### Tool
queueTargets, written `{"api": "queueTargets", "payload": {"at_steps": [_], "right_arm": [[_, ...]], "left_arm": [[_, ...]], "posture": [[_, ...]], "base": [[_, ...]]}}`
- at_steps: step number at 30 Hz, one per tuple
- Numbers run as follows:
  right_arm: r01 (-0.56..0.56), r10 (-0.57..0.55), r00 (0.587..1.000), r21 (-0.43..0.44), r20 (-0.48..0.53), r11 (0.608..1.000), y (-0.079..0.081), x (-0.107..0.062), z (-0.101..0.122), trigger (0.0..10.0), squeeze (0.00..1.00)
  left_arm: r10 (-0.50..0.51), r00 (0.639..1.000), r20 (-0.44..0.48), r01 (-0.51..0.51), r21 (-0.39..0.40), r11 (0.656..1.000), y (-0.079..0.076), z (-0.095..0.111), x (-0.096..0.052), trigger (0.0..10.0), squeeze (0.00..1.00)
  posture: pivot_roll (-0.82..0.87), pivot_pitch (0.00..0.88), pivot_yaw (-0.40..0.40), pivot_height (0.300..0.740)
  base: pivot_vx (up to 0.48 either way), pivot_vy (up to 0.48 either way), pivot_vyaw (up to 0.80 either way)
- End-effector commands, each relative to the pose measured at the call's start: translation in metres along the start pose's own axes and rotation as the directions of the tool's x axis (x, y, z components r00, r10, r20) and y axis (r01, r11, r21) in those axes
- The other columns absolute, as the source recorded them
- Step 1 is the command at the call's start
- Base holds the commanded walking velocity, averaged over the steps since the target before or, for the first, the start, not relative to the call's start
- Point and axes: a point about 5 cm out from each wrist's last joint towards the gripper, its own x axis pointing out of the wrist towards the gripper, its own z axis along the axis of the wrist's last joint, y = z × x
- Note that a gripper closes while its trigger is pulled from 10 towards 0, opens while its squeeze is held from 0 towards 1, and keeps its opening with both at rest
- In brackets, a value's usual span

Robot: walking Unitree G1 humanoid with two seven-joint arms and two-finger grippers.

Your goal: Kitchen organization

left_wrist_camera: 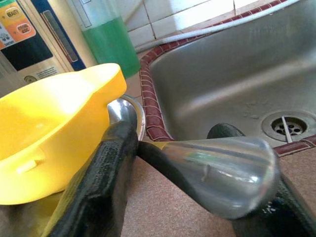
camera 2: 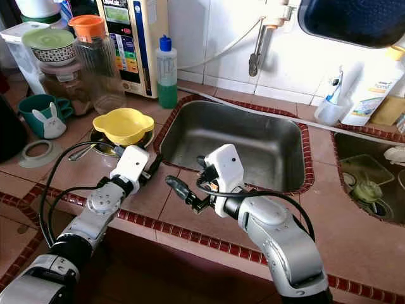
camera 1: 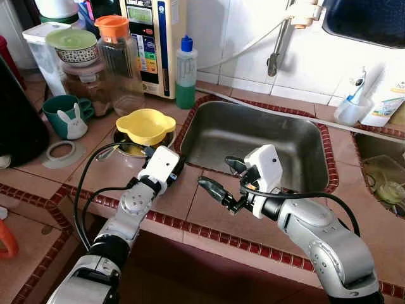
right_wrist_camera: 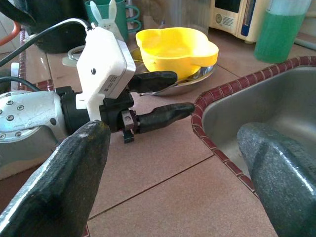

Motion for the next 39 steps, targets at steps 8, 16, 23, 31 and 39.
{"api": "queueTargets", "payload": {"at_steps": [8,16,23,31,39], "right_arm": [[0.002,-0.002,1.0,-0.017,0.012,1.0,0.0,0.0,0.005,10.0,0.0],[0.006,-0.006,1.0,-0.015,0.011,1.0,0.0,0.0,0.004,10.0,0.0],[0.016,-0.015,1.0,-0.017,0.014,1.0,-0.002,0.001,0.004,10.0,0.0],[0.02,-0.02,1.0,-0.019,0.017,1.0,-0.003,0.001,0.004,10.0,0.0],[0.015,-0.014,1.0,-0.023,0.022,1.0,-0.003,0.003,0.005,10.0,0.0]], "left_arm": [[-0.036,0.999,-0.012,0.036,0.002,0.999,-0.006,-0.002,0.001,0.9,0.0],[-0.042,0.999,-0.008,0.042,0.007,0.999,-0.007,-0.001,0.001,1.1,0.0],[-0.056,0.998,0.023,0.055,0.039,0.998,-0.008,0.003,0.001,0.7,0.0],[0.021,0.987,0.161,-0.036,0.095,0.995,0.002,0.026,0.001,0.0,0.0],[0.081,0.98,0.181,-0.103,0.118,0.988,0.007,0.03,0.0,0.0,0.0]], "posture": [[0.09,0.0,-0.037,0.74],[0.09,0.0,-0.036,0.74],[0.09,0.0,-0.033,0.74],[0.1,0.0,-0.037,0.74],[0.1,0.0,-0.038,0.74]], "base": [[0.0,0.0,0.0],[0.0,0.0,0.0],[0.0,0.0,0.0],[0.0,0.0,0.0],[0.0,0.0,0.0]]}}
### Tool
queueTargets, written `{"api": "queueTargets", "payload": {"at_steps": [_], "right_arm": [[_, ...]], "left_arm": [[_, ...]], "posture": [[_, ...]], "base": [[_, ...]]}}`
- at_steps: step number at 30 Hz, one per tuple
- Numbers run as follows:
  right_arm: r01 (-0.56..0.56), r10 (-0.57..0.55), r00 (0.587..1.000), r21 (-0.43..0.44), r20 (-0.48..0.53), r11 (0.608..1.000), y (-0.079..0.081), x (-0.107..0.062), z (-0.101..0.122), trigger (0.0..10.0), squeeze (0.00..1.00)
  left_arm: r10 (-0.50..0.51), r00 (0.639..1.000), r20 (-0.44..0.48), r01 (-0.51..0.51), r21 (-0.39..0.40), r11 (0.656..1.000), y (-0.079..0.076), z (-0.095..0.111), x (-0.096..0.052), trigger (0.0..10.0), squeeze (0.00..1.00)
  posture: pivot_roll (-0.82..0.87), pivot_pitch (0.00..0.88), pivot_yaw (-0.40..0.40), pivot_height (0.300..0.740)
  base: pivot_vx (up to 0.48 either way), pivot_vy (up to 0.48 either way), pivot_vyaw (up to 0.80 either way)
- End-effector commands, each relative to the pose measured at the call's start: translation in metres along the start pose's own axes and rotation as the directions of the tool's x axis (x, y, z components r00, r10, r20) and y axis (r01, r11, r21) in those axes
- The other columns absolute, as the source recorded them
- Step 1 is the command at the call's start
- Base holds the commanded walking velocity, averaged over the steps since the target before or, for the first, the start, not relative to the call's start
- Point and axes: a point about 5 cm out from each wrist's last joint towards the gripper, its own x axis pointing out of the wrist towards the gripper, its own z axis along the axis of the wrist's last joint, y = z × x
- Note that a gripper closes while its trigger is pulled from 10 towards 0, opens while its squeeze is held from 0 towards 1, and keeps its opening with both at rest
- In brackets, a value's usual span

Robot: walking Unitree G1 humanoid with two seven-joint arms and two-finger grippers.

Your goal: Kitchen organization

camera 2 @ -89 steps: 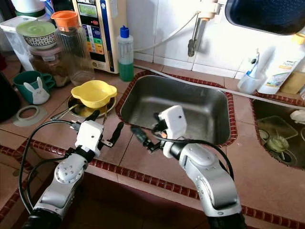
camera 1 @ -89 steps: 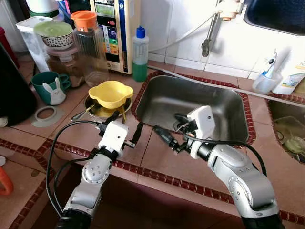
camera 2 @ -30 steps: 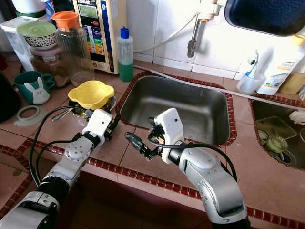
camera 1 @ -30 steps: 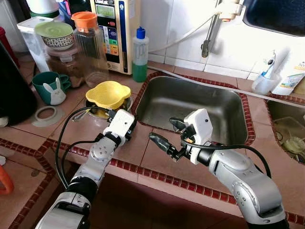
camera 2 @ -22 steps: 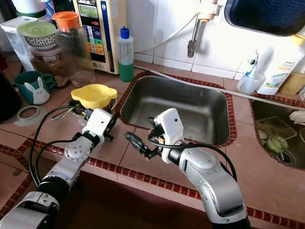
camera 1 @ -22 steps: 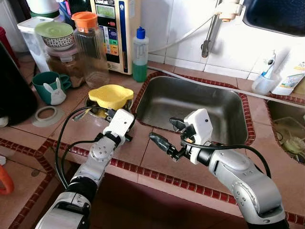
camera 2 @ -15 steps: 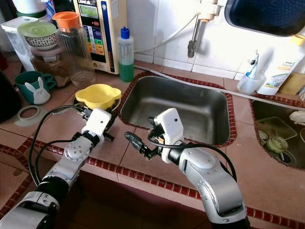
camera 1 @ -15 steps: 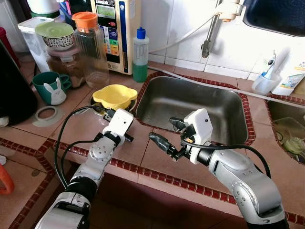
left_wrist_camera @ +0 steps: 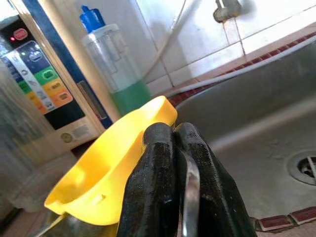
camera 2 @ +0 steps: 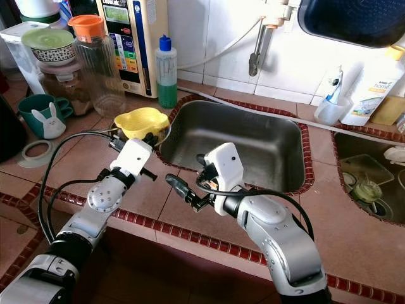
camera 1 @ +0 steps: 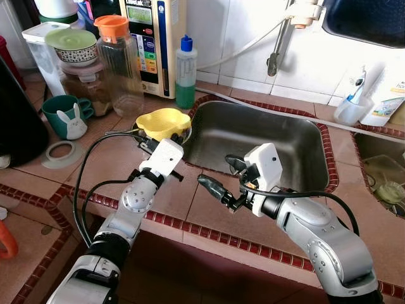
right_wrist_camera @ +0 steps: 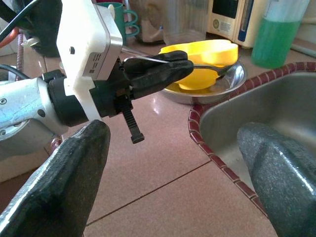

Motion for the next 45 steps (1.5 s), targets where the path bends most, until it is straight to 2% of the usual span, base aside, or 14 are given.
{"api": "queueTargets", "payload": {"at_steps": [1,11,16,23,28,30,34,39,45], "right_arm": [[0.009,-0.009,1.0,-0.013,0.005,1.0,-0.003,0.001,0.002,10.0,0.0],[0.01,-0.01,1.0,-0.012,0.006,1.0,-0.004,0.001,0.002,10.0,0.0],[0.005,-0.005,1.0,-0.013,0.008,1.0,-0.004,0.002,0.002,10.0,0.0],[0.005,-0.005,1.0,-0.014,0.01,1.0,-0.005,0.003,0.002,10.0,0.0],[0.006,-0.006,1.0,-0.016,0.01,1.0,-0.005,0.004,0.002,10.0,0.0],[0.007,-0.007,1.0,-0.016,0.012,1.0,-0.005,0.004,0.002,10.0,0.0],[0.008,-0.008,1.0,-0.017,0.011,1.0,-0.006,0.004,0.002,10.0,0.0],[0.01,-0.009,1.0,-0.02,0.011,1.0,-0.006,0.004,0.002,10.0,0.0],[0.012,-0.012,1.0,-0.021,0.014,1.0,-0.007,0.004,0.002,10.0,0.0]], "left_arm": [[0.022,1.0,0.006,-0.022,0.022,1.0,0.003,0.001,-0.001,0.0,0.0],[0.056,0.997,-0.043,-0.054,0.048,0.997,0.008,-0.006,-0.005,0.0,0.0],[0.042,0.993,-0.107,-0.035,0.066,0.997,0.006,-0.015,-0.008,0.0,0.0],[0.078,0.982,-0.171,-0.064,0.087,0.994,0.012,-0.024,-0.013,0.0,0.0],[0.056,0.993,-0.107,-0.051,0.05,0.997,0.005,-0.015,-0.011,0.0,0.0],[0.068,0.996,-0.055,-0.064,0.069,0.996,0.003,-0.006,-0.009,0.0,0.0],[0.069,0.997,-0.017,-0.068,0.06,0.996,0.001,0.001,-0.007,0.0,0.0],[0.058,0.998,-0.011,-0.057,0.049,0.997,-0.003,0.003,-0.007,0.0,0.0],[0.044,0.998,-0.045,-0.041,0.056,0.998,-0.005,-0.003,-0.011,0.0,0.0]], "posture": [[0.1,0.0,-0.038,0.74],[0.11,0.0,-0.04,0.74],[0.11,0.0,-0.041,0.74],[0.11,0.0,-0.039,0.74],[0.11,0.0,-0.04,0.74],[0.11,0.0,-0.041,0.74],[0.11,0.0,-0.042,0.74],[0.11,0.0,-0.041,0.74],[0.11,0.0,-0.041,0.74]], "base": [[0.0,0.0,0.0],[0.0,0.0,0.0],[0.0,0.0,0.0],[0.0,0.0,0.0],[0.0,0.0,0.0],[0.0,0.0,0.0],[0.0,0.0,0.0],[0.0,0.0,0.0],[0.0,0.0,0.0]]}}
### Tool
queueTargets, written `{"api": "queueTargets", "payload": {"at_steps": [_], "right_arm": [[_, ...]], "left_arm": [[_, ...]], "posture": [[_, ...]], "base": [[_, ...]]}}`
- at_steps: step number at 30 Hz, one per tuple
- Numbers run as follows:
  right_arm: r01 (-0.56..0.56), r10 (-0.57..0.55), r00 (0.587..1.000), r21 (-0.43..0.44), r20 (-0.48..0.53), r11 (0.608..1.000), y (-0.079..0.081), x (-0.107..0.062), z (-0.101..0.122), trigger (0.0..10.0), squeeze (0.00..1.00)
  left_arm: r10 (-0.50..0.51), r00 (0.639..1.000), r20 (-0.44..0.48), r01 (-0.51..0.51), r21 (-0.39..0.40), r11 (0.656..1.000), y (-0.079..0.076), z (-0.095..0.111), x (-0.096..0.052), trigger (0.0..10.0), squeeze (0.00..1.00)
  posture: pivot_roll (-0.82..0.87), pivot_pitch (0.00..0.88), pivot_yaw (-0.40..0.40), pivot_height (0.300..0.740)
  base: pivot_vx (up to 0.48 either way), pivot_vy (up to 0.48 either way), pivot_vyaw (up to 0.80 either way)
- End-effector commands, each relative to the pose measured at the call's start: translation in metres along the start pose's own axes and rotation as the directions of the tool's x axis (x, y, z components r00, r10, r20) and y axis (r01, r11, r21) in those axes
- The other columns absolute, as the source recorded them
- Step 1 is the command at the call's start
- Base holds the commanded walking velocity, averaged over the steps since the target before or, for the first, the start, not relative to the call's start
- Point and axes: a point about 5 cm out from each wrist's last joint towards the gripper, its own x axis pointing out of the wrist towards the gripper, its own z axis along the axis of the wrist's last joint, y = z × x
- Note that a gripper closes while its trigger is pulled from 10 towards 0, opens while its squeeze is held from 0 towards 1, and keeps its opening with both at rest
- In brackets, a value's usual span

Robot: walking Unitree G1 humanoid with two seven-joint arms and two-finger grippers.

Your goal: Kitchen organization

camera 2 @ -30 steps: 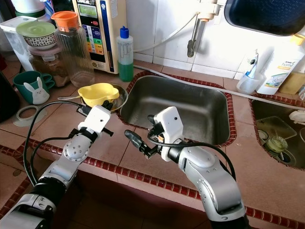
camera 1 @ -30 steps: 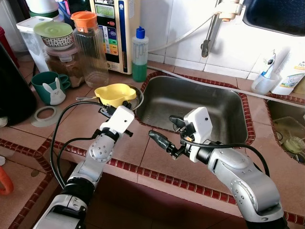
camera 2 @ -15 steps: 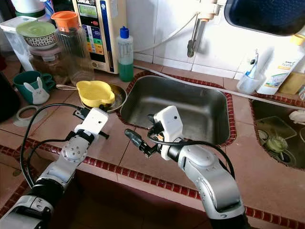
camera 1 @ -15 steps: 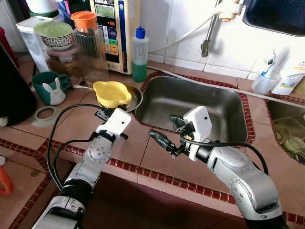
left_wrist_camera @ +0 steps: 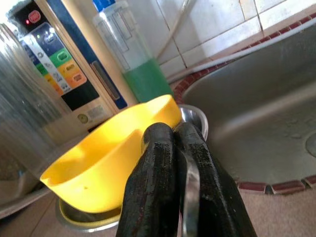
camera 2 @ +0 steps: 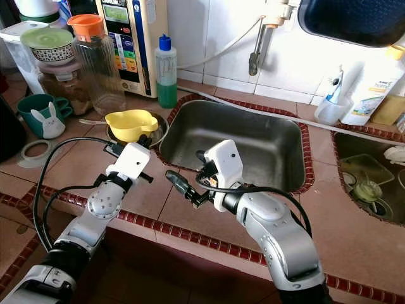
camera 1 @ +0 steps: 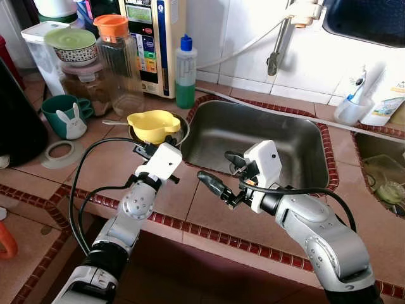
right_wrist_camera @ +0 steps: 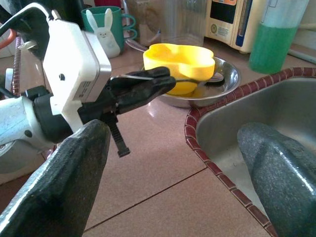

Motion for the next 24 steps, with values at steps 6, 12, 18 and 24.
{"api": "queueTargets", "payload": {"at_steps": [6,12,18,24], "right_arm": [[0.011,-0.011,1.0,-0.018,-0.002,1.0,-0.004,0.0,0.001,10.0,0.0],[0.013,-0.014,1.0,-0.025,-0.004,1.0,-0.006,0.0,0.001,10.0,0.0],[0.019,-0.019,1.0,-0.032,-0.002,0.999,-0.009,0.0,0.001,10.0,0.0],[0.023,-0.023,1.0,-0.037,0.002,0.999,-0.01,0.0,0.002,10.0,0.0]], "left_arm": [[-0.029,1.0,-0.005,0.029,-0.019,0.999,-0.004,0.002,0.0,0.0,0.0],[-0.017,0.999,0.049,0.02,-0.054,0.998,-0.005,0.013,0.001,0.0,0.0],[0.014,0.991,0.134,-0.006,-0.062,0.998,-0.002,0.033,0.004,0.0,0.0],[0.014,0.986,0.164,-0.001,-0.077,0.997,-0.004,0.041,0.005,0.0,0.0]], "posture": [[0.11,0.0,-0.042,0.74],[0.11,0.0,-0.043,0.74],[0.11,0.0,-0.046,0.74],[0.11,0.0,-0.044,0.74]], "base": [[0.0,0.0,0.0],[0.0,0.0,0.0],[0.0,0.0,0.0],[0.0,0.0,0.0]]}}
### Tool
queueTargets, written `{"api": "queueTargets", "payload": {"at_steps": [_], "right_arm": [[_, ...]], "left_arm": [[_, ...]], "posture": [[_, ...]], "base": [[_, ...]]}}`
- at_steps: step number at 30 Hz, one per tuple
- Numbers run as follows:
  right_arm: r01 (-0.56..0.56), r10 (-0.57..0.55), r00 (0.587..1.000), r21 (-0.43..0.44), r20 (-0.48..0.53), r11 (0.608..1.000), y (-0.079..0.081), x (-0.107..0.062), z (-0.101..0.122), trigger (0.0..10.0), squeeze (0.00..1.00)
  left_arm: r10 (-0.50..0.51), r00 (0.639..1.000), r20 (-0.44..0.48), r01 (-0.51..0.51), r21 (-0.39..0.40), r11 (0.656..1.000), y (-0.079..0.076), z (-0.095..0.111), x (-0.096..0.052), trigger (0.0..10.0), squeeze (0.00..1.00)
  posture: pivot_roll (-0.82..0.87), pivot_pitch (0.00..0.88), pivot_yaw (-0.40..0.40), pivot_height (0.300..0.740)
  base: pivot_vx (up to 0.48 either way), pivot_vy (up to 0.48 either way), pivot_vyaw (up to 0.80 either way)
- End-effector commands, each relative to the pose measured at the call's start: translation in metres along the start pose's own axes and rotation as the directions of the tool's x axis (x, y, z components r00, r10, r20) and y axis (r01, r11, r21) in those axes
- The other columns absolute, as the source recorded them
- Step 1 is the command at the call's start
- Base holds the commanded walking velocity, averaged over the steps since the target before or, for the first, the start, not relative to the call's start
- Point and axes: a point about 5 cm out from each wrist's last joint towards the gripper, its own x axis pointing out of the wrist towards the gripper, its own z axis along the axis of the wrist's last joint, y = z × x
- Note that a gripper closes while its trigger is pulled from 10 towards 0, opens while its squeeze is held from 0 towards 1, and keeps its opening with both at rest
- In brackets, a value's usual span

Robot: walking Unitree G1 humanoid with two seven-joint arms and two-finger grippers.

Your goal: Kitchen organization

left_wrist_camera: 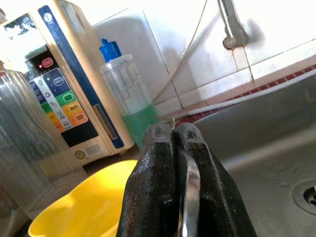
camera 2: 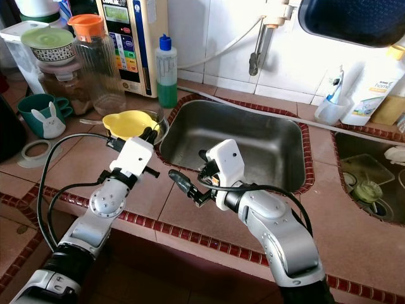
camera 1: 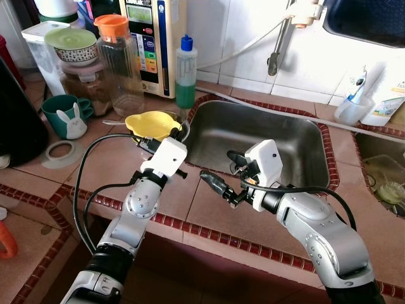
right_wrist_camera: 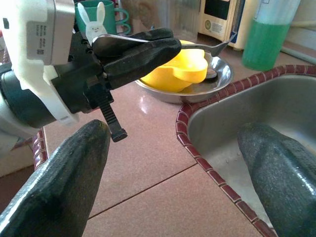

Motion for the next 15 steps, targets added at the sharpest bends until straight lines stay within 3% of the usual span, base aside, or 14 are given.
{"api": "queueTargets", "payload": {"at_steps": [1,15], "right_arm": [[0.007,-0.007,1.0,-0.017,0.012,1.0,-0.004,0.0,0.005,10.0,0.0],[0.008,-0.008,1.0,-0.021,0.02,1.0,-0.004,0.0,0.005,10.0,0.0]], "left_arm": [[-0.01,1.0,0.027,0.01,-0.005,1.0,-0.001,0.006,0.001,0.0,0.0],[0.001,0.984,0.179,0.002,-0.016,1.0,-0.001,0.04,0.008,0.0,0.0]], "posture": [[0.11,0.0,-0.044,0.74],[0.11,0.0,-0.047,0.74]], "base": [[0.0,0.0,0.0],[0.0,0.0,0.0]]}}
